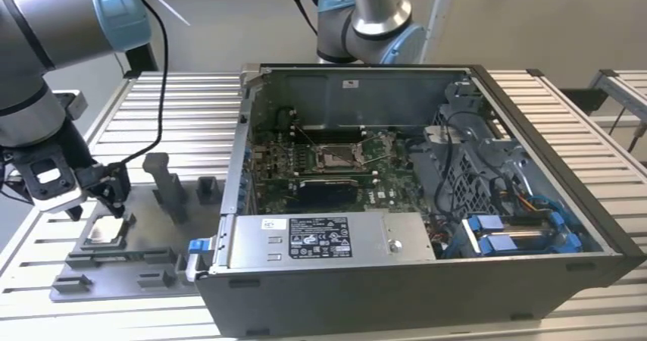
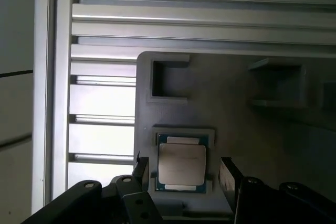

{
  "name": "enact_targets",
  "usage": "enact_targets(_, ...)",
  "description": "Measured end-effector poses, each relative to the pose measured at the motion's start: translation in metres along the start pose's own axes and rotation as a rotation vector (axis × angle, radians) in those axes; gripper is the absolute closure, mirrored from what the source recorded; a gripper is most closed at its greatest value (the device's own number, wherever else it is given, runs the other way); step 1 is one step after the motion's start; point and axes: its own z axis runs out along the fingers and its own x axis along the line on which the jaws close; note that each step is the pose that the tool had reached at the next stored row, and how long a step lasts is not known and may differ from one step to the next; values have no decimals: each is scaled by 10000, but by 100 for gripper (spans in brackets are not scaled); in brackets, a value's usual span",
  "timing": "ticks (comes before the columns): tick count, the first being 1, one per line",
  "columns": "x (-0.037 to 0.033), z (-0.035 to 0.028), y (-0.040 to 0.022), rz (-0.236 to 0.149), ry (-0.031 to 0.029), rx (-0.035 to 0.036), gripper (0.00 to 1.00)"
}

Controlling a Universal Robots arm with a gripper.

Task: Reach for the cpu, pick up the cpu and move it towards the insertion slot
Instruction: 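Pick up the cpu and move it towards the insertion slot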

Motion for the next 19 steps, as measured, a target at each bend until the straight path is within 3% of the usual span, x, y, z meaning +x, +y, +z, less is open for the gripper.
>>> enact_targets(7,1,78,-48,1,-1,-1,0)
enact_targets(19,1,175,-54,0,0,0,0)
